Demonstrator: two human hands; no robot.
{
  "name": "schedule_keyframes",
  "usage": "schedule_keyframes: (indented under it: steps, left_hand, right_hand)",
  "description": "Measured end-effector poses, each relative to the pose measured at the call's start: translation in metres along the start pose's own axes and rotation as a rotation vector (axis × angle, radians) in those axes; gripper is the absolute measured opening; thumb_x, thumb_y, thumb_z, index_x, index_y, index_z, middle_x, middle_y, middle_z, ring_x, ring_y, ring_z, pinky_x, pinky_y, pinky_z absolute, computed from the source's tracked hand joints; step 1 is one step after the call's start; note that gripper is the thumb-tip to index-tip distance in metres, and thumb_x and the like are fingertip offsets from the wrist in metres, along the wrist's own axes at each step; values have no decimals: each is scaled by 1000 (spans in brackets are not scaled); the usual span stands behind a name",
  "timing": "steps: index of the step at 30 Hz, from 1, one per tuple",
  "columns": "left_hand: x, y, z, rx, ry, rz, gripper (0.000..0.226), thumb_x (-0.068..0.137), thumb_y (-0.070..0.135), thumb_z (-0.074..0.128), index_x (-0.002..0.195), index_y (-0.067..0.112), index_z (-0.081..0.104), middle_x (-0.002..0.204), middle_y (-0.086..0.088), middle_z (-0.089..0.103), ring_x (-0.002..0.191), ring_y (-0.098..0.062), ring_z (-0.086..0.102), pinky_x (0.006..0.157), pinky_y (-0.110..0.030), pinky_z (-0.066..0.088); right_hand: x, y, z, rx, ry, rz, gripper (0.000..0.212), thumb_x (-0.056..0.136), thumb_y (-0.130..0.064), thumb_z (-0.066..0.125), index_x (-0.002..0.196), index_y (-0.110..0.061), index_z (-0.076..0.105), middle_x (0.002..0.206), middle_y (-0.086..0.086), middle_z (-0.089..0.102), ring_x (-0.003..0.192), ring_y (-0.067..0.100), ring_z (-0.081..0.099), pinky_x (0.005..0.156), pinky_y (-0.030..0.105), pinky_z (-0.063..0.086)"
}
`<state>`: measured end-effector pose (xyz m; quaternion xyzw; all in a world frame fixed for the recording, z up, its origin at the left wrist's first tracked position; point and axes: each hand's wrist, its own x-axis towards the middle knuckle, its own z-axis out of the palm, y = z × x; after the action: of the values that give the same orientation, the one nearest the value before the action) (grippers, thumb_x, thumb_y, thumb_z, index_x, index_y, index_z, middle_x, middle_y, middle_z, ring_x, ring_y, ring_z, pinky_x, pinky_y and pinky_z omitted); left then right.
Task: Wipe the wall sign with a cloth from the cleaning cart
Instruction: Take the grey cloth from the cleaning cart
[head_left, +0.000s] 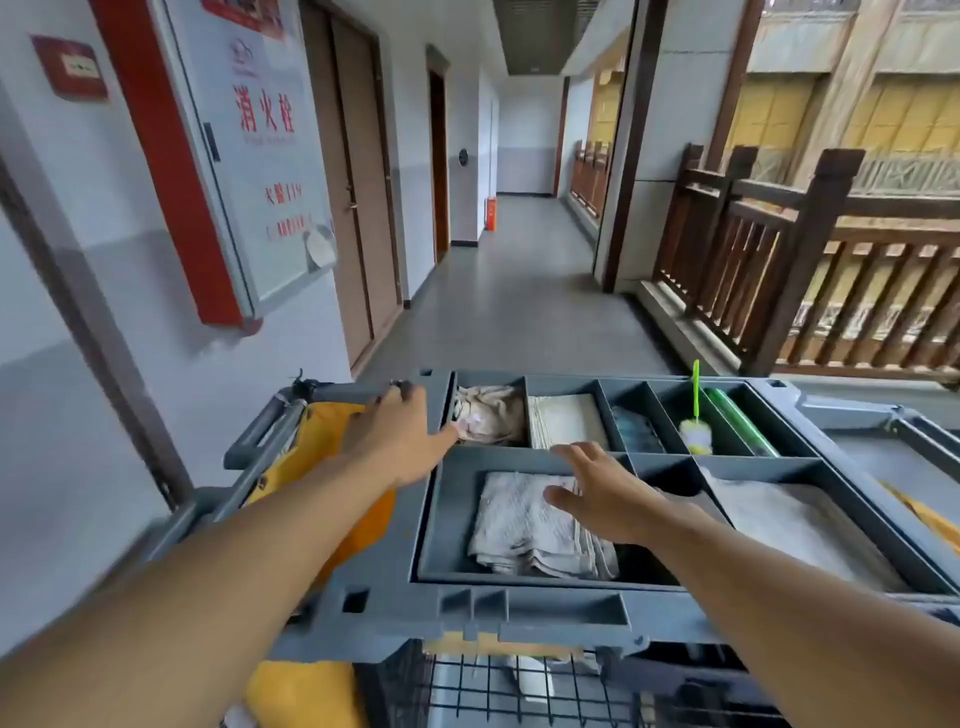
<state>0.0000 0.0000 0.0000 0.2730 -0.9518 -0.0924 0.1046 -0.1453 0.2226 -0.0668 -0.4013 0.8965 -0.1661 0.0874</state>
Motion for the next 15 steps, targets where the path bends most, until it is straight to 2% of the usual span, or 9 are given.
schedule_keyframes:
  steps: [4, 7, 10, 13, 15]
  left_hand:
    - [26, 11, 80, -101, -187, 128, 43, 96, 50, 46, 123, 16, 50, 126, -4, 53, 107, -26, 56, 87, -41, 50]
    - [41, 26, 136, -70, -291, 228, 34, 96, 48, 44, 113, 21, 52, 116, 2, 53, 102, -24, 55, 84, -41, 49]
    - [53, 35, 160, -93, -301, 182, 34, 94, 50, 43, 113, 24, 52, 115, 5, 51, 100, -22, 54, 80, -40, 49]
    - [67, 40, 194, -133, -259, 62, 38, 94, 46, 46, 117, 18, 51, 122, -4, 51, 103, -27, 54, 86, -45, 51]
    - [74, 40, 210, -159, -259, -25, 44, 93, 44, 48, 123, 13, 49, 127, -10, 49, 109, -31, 53, 88, -46, 50]
  right_hand:
    - [17, 42, 43, -13, -81, 159, 63, 95, -50, 52, 149, -24, 30, 148, 10, 35, 127, 28, 47, 106, 41, 41]
    - [29, 66, 70, 6, -111, 250, 62, 96, -50, 51, 149, -24, 31, 144, 13, 37, 124, 31, 48, 103, 44, 44]
    - [40, 70, 82, 35, -61, 358, 65, 94, -55, 47, 146, -19, 32, 139, 14, 39, 128, 34, 40, 106, 48, 39]
    - [60, 79, 94, -29, 60, 416, 58, 94, -54, 43, 134, -12, 41, 135, 15, 43, 128, 34, 37, 105, 47, 35]
    - [71, 84, 100, -15, 121, 453, 54, 96, -51, 46, 128, -8, 46, 133, 16, 43, 127, 34, 39, 102, 45, 37]
